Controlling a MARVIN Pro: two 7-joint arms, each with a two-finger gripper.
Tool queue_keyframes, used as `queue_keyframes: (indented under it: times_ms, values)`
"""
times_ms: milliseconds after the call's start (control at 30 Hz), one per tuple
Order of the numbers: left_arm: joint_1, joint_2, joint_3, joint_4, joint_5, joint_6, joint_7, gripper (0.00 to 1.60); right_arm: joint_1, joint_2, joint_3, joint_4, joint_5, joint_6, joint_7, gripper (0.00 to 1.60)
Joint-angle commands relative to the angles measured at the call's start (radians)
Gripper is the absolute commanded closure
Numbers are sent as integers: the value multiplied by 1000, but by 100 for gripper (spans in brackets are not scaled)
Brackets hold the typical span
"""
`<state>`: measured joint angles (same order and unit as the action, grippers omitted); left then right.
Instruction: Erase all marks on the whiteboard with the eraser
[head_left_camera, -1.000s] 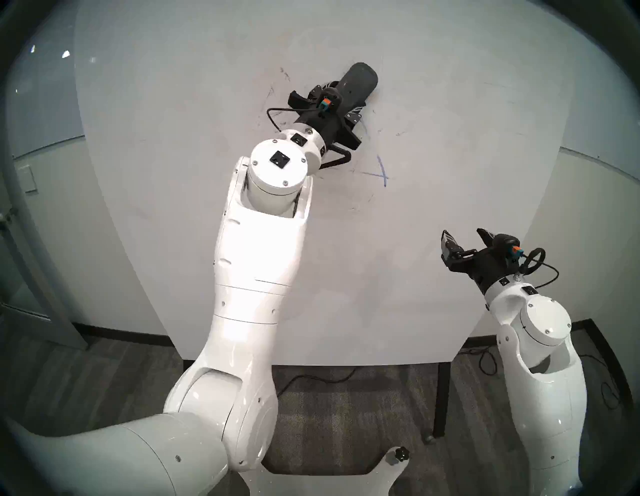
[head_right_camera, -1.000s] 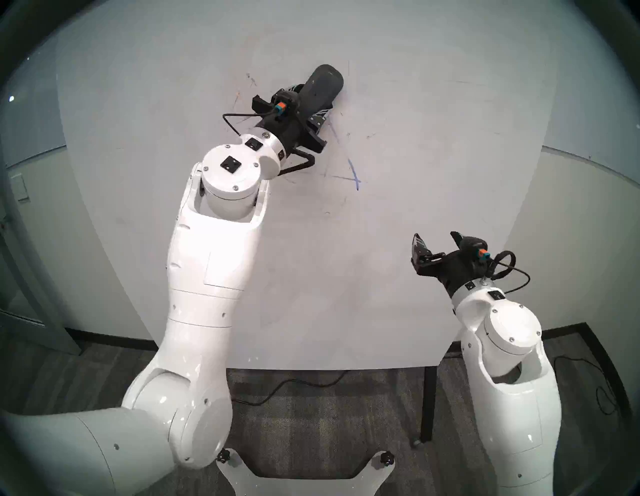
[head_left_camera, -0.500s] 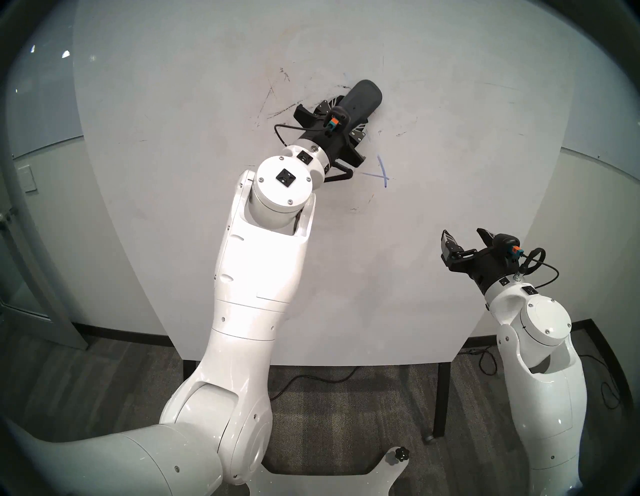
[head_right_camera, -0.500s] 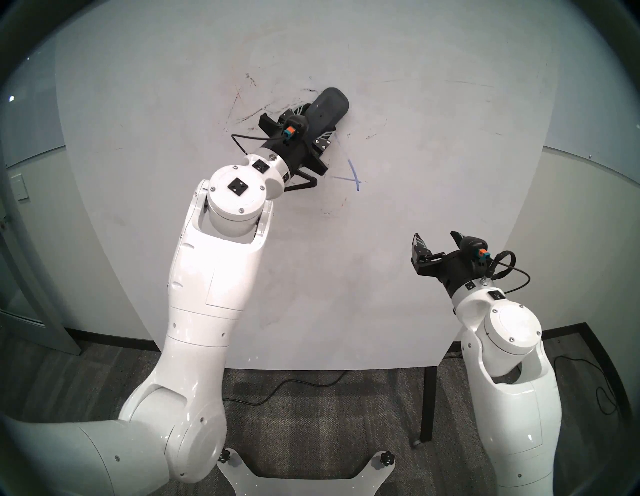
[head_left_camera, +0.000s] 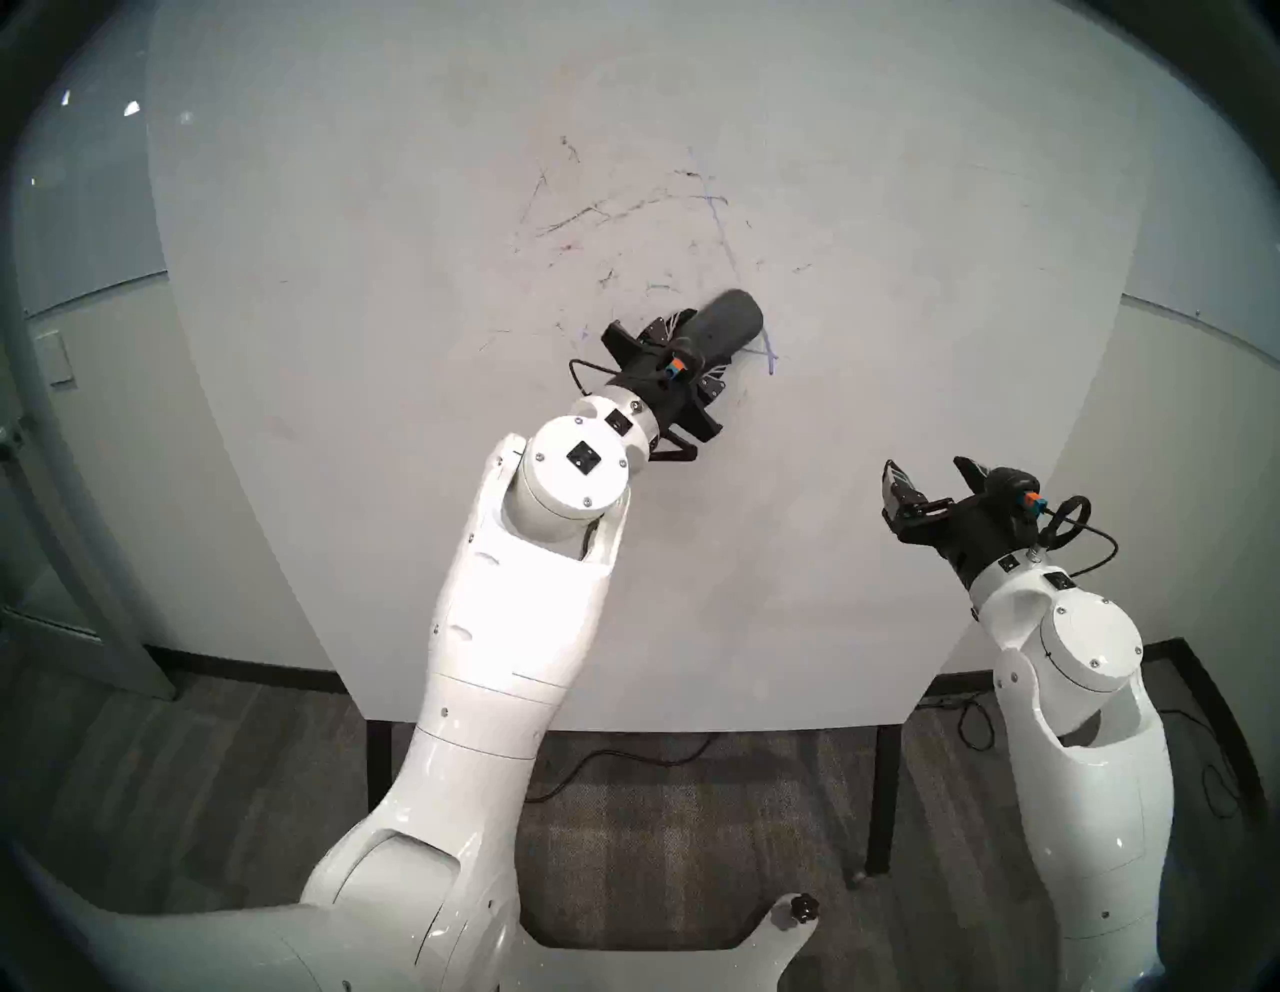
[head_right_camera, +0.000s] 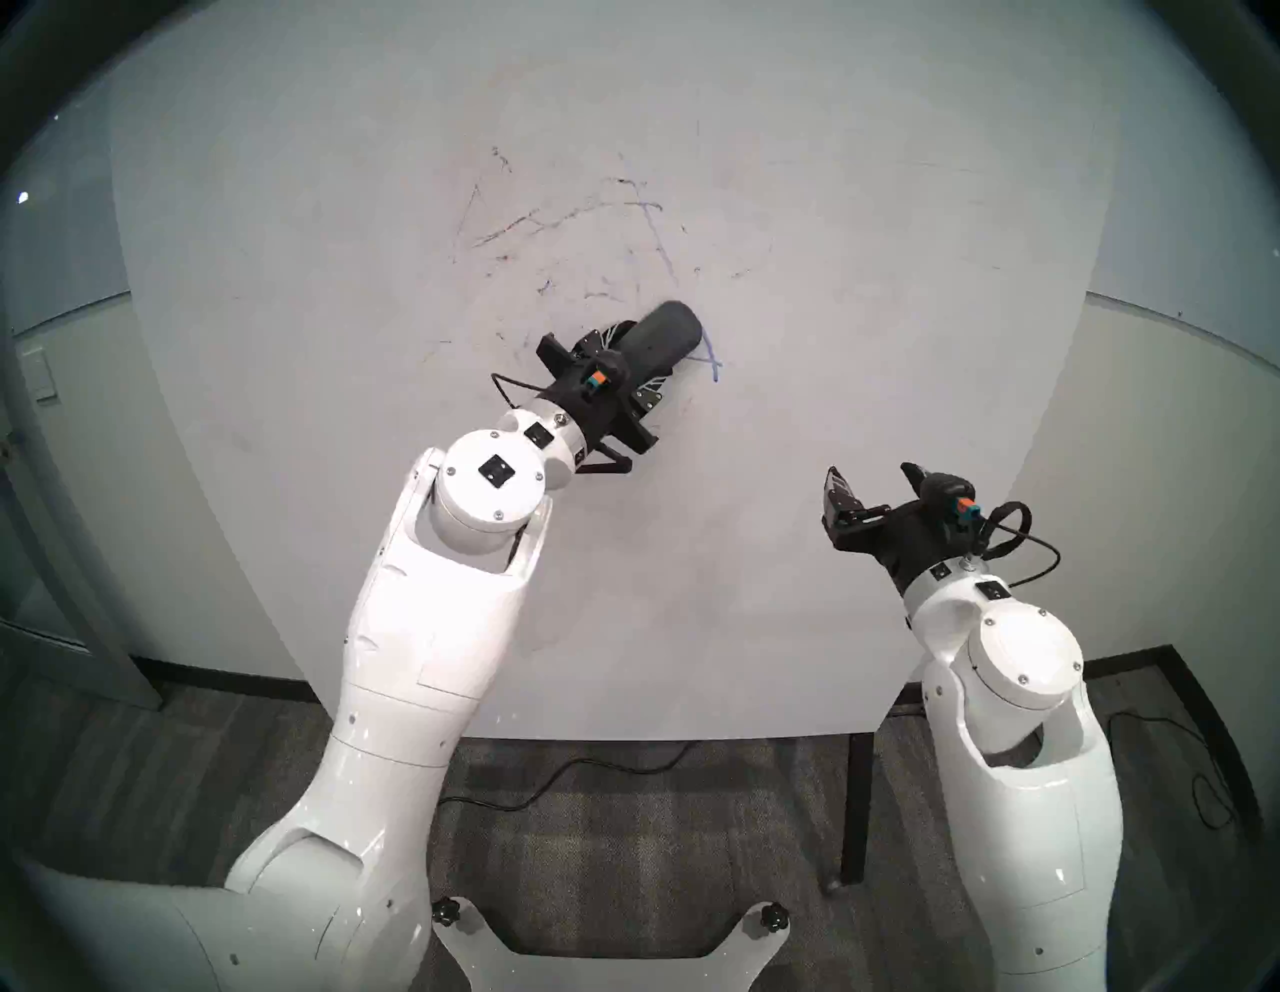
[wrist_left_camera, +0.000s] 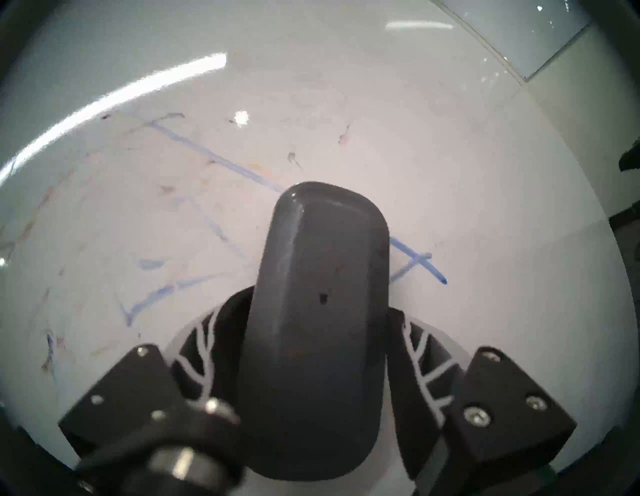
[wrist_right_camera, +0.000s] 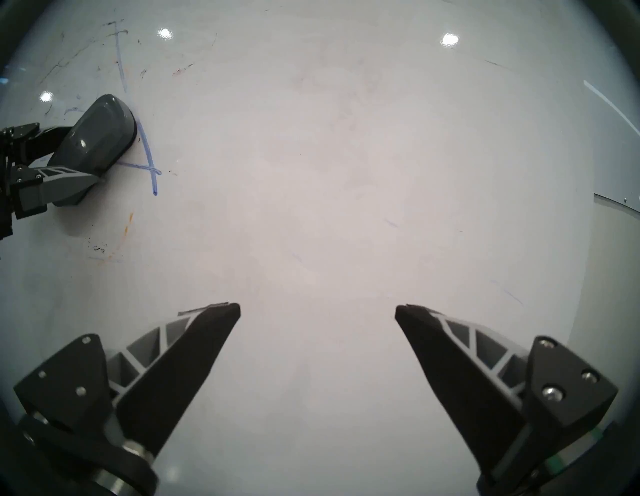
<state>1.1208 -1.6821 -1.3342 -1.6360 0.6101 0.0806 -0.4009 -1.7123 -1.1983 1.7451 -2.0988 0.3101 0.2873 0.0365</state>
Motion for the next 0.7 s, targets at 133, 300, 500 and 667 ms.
queue_keyframes:
  times_ms: [133, 300, 500, 667]
  values:
    - [33, 16, 3, 52, 19, -12, 18, 160, 7, 1, -1, -23, 0, -4, 2, 0]
    - [48, 19, 16, 53, 25, -16, 9, 160, 7, 1, -1, -23, 0, -4, 2, 0]
    - [51, 15, 24, 66, 28, -21, 10, 160, 7, 1, -1, -23, 0, -4, 2, 0]
    - [18, -10, 29, 110, 32, -30, 28, 160, 7, 1, -1, -23, 0, -3, 2, 0]
